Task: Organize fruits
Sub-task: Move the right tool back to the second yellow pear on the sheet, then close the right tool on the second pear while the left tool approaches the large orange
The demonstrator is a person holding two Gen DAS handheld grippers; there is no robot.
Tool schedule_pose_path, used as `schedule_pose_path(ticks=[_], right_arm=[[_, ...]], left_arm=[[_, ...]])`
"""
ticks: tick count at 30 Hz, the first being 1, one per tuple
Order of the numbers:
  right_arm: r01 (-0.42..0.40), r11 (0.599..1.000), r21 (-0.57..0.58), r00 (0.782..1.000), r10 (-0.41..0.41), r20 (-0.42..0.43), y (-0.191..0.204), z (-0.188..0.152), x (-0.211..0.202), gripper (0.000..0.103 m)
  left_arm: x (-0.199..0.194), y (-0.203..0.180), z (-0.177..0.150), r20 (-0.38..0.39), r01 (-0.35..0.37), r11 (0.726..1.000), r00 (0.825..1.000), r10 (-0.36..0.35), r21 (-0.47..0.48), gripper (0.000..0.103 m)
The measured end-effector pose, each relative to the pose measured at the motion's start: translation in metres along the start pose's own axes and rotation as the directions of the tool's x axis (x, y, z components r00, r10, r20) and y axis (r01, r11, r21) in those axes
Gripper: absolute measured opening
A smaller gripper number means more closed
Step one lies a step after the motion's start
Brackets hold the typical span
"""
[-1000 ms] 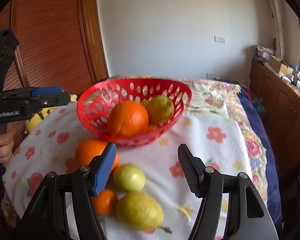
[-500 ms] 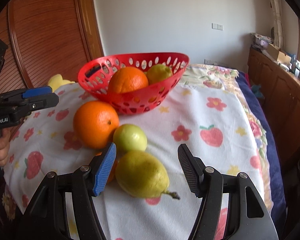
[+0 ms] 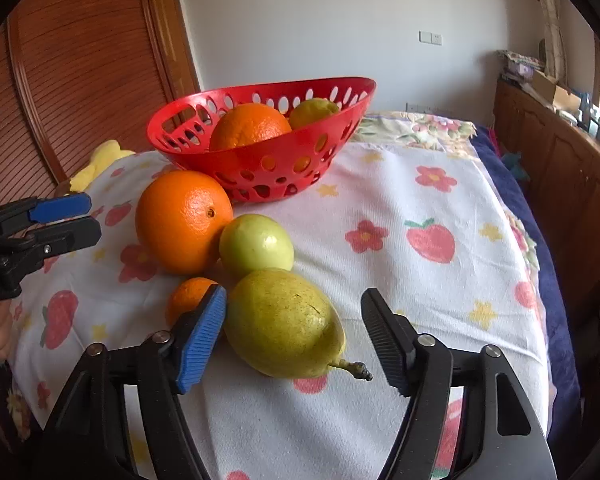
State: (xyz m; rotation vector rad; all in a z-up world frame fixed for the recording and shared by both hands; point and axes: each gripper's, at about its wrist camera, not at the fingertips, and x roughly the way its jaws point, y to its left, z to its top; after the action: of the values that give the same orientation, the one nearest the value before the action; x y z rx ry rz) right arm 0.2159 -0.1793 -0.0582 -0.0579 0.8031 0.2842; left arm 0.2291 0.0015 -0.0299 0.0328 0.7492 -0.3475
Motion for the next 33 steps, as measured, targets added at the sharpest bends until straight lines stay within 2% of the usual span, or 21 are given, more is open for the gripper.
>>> schedule_pose_path(ticks=[6, 11, 15, 33], right_arm=[[0.000, 1.000, 0.000, 0.999, 0.000, -0.039, 0.004, -0.005, 0.009, 0.076], [-0.019, 0.999, 0.029, 0.999, 0.020, -0.037, -0.001, -0.008, 0.010, 0.076], [-0.052, 0.998, 0.041, 0.998, 0.054, -0.034, -0.002, -0.009, 0.011, 0.069], [0.007, 1.000, 0.009, 1.000, -0.007, -0.012, -0.005, -0.023, -0.007, 0.069]], left_arm=[[0.001, -0.003, -0.002, -0.006, 0.005, 1.000, 1.000, -0.005, 0.002, 0.062], [0.004, -0.004, -0.002, -0.015, 0.005, 1.000, 1.000, -0.005, 0.000, 0.062], [0.007, -0.005, -0.002, -0.016, 0.008, 1.000, 1.000, -0.008, 0.003, 0.062], [0.029, -0.016, 0.021, -0.012, 0.025, 1.000, 1.000, -0.025, 0.002, 0.063]])
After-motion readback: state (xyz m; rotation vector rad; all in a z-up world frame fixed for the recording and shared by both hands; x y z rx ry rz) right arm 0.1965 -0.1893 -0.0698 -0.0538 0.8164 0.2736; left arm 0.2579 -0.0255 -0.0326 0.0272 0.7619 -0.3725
